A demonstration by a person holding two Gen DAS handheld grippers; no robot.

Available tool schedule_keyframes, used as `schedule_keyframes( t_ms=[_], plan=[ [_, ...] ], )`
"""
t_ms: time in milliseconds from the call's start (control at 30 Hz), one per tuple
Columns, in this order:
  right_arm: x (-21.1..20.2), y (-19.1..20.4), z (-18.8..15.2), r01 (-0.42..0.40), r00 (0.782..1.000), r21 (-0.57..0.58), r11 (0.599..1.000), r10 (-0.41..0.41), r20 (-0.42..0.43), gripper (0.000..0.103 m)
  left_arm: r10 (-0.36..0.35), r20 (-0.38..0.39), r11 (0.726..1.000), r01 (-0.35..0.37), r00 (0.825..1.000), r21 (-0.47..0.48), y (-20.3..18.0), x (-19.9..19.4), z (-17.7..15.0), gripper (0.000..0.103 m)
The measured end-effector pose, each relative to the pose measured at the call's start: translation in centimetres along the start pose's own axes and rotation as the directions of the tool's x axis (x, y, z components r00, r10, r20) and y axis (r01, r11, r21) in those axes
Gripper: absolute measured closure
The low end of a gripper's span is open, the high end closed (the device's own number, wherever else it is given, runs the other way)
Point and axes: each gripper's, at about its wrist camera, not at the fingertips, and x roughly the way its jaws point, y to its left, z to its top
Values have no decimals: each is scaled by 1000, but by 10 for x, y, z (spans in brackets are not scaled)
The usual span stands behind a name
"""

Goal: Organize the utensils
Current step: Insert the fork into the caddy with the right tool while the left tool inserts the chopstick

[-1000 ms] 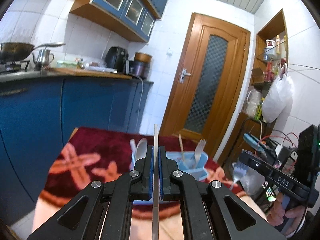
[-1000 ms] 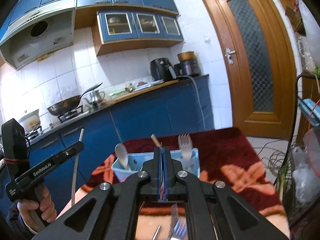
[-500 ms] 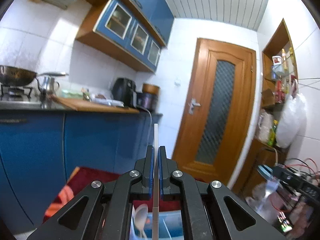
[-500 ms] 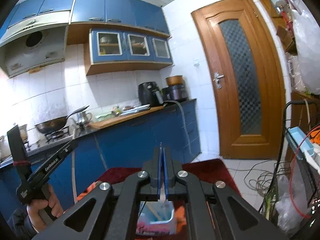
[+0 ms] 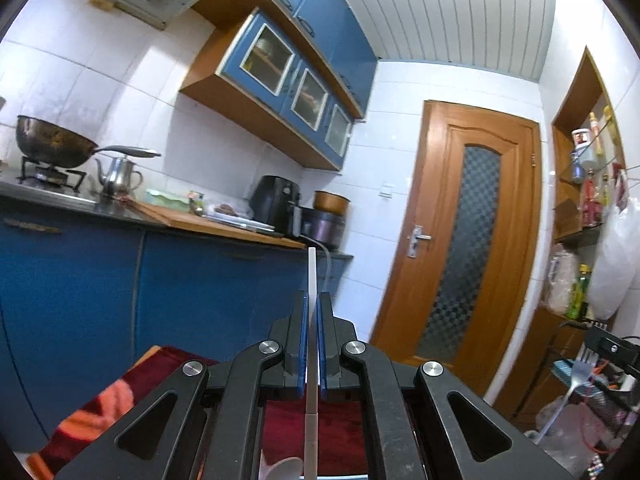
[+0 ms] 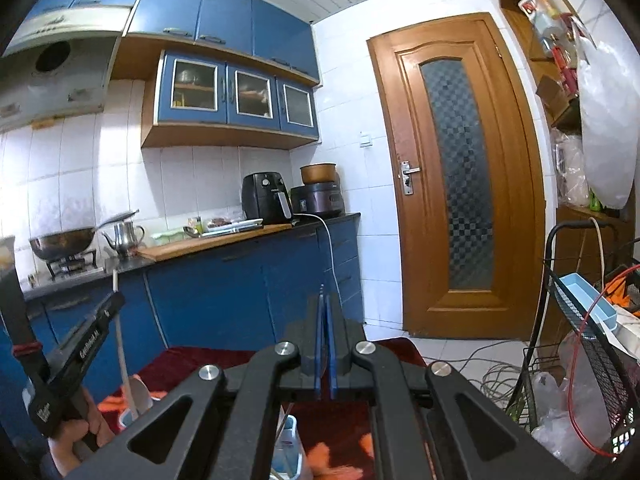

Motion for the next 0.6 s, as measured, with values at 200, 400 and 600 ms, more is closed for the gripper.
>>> schedule_keyframes(
  t_ms=[200,400,600],
  plan=[
    [8,12,-14,-4,1000,-68,998,2,-21,99,64,22,998,-64,998,-3,4,3,-10,99],
    [21,16,-31,-51,993,-70,996,43,-107,97,75,-12,997,-74,997,38,0,6,-26,99],
    [25,16,-43,-130,976,-13,991,125,-178,92,38,-53,998,-35,998,46,4,-2,-27,99]
  ],
)
